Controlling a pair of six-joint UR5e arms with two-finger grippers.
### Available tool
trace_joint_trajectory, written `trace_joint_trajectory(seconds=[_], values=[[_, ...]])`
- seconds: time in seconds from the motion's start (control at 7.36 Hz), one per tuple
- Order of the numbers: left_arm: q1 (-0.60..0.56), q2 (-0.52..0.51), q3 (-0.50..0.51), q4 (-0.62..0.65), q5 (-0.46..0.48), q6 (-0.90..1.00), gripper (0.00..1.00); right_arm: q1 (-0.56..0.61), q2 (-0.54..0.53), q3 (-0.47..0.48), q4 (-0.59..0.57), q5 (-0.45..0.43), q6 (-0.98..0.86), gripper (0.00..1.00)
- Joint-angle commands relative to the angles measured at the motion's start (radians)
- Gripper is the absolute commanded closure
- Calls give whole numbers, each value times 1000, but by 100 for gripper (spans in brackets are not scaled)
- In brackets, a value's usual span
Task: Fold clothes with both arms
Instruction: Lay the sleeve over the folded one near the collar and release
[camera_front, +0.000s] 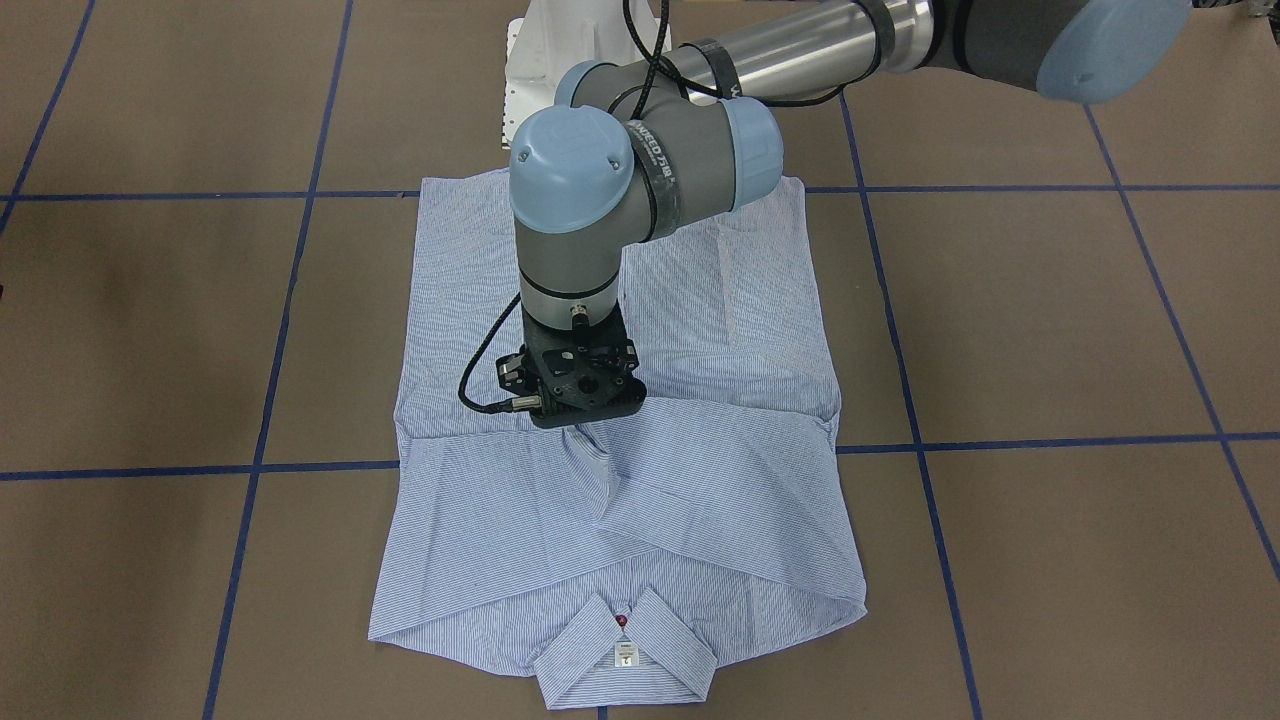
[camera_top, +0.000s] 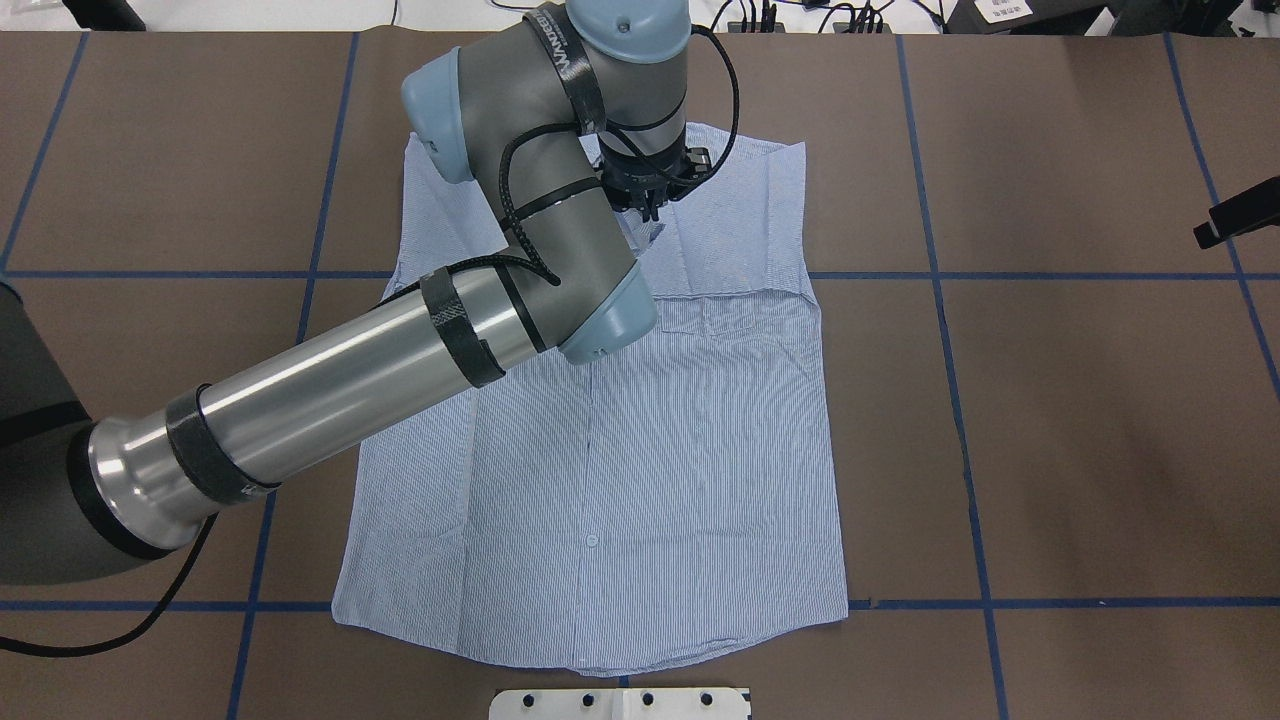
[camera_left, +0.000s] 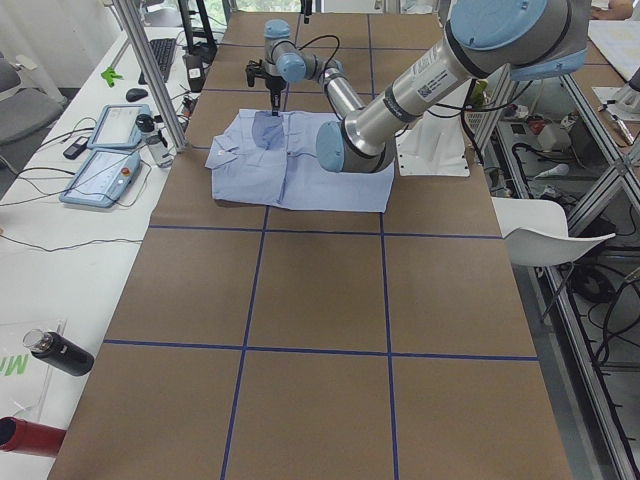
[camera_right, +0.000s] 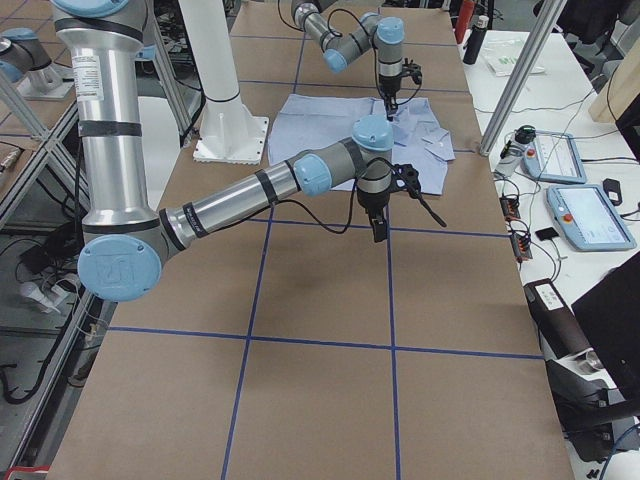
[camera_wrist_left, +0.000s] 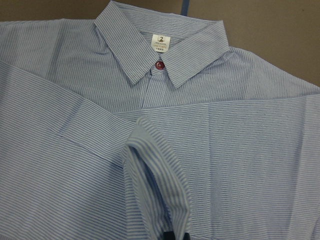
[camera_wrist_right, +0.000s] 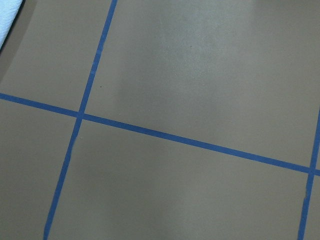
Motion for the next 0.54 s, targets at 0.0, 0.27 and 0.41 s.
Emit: trace_joint_trajectory(seconds=[0.0,0.27,0.41], values=[[14,-13,5,-28,2,-33,4,0,0,0,0,0,-1,0],[20,-23,6,-114,0,-143,0,0,0,0,0,0,1,0],[20,-31,5,-116,-3,-146,0,0,2,0,0,1,1,0]])
